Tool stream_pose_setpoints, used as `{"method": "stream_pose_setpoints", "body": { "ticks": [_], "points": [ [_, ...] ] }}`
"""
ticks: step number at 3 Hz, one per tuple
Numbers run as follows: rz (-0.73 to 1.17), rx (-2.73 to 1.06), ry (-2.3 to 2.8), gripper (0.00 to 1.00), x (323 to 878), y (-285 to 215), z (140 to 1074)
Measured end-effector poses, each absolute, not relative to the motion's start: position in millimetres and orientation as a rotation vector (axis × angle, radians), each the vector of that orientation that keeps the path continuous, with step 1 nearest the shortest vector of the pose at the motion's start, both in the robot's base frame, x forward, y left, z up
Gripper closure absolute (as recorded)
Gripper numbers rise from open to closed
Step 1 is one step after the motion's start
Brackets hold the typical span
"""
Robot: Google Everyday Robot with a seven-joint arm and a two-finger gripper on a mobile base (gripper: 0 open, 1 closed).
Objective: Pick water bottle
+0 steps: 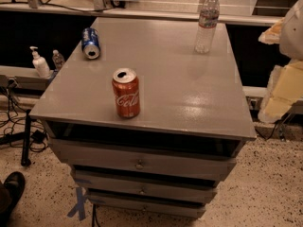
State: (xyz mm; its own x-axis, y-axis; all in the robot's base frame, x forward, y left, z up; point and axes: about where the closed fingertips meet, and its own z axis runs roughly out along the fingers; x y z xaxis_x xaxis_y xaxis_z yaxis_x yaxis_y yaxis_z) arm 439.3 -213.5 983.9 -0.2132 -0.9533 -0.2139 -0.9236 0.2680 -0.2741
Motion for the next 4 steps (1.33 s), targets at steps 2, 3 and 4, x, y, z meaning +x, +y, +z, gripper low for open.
{"method": "stream_pose_setpoints", "body": {
  "ticks": [2, 3, 4],
  "points": [
    [-0.085, -1.66, 2.207, 0.0, 449, -214, 980],
    [0.001, -1.518, 2.213, 0.0, 479, -220, 966],
    [0.067, -1.36, 2.182, 0.0, 524, -225, 953]
  ]
}}
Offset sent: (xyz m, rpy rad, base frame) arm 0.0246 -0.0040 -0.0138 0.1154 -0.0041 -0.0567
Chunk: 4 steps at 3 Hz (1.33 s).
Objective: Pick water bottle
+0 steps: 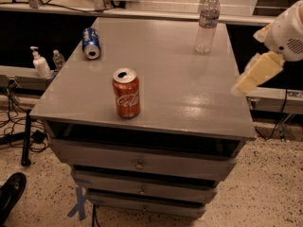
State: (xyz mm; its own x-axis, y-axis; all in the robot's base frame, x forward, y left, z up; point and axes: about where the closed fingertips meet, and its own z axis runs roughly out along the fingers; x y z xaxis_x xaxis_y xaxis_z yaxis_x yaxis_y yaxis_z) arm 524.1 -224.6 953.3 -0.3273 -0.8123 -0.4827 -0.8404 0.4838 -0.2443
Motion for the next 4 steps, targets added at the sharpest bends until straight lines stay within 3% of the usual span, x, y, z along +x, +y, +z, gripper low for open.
{"method": "stream_pose_setpoints", "body": {
  "ticks": [3, 4],
  "points": [
    [0.2, -0.946, 1.916, 0.0, 662, -203, 950],
    [0.2, -0.946, 1.916, 0.0, 662, -203, 950]
  ]
}}
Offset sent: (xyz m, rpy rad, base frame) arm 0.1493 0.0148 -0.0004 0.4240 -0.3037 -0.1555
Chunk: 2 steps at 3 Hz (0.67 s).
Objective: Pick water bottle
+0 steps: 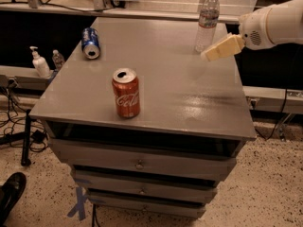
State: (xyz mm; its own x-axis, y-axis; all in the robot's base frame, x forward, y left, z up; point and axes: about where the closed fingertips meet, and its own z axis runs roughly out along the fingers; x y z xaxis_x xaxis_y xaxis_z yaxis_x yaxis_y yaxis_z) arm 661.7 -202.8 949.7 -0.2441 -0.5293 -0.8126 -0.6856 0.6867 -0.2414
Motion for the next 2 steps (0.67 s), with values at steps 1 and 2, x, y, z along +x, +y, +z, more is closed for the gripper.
{"method": "stream_pose_setpoints", "body": {
  "ticks": [1, 2],
  "points": [
    [0.192, -0.892, 1.91, 0.0, 672, -206, 943],
    [0.189, -0.818, 1.875, 0.0, 697, -208, 941]
  ]
}}
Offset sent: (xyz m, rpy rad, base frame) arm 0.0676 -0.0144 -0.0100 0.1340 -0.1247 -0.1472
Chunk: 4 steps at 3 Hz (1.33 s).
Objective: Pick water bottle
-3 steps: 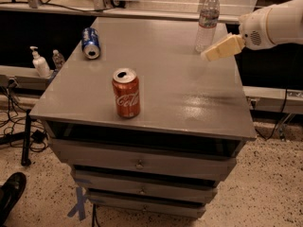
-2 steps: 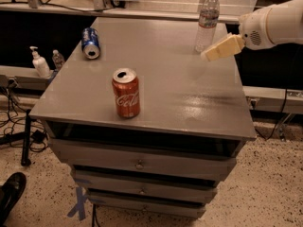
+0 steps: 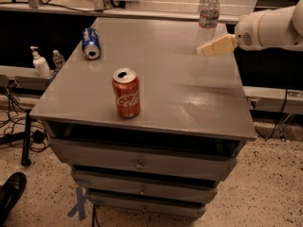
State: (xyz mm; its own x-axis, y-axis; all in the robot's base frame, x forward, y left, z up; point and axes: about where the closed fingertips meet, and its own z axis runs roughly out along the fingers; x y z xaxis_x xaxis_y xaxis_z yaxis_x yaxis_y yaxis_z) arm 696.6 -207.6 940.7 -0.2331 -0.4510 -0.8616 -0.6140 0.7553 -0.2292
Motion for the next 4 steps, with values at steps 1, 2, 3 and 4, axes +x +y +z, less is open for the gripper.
{"method": "stream_pose_setpoints", "body": {
  "ticks": [1, 2, 3, 4],
  "points": [
    [0.217, -0.758, 1.832, 0.0, 727, -206, 933],
    [0.265, -0.747, 1.787, 0.0, 758, -197, 919],
    [0.29, -0.757, 1.736, 0.0, 787, -190, 906],
    [0.296, -0.759, 1.693, 0.0, 811, -186, 897]
  ]
}}
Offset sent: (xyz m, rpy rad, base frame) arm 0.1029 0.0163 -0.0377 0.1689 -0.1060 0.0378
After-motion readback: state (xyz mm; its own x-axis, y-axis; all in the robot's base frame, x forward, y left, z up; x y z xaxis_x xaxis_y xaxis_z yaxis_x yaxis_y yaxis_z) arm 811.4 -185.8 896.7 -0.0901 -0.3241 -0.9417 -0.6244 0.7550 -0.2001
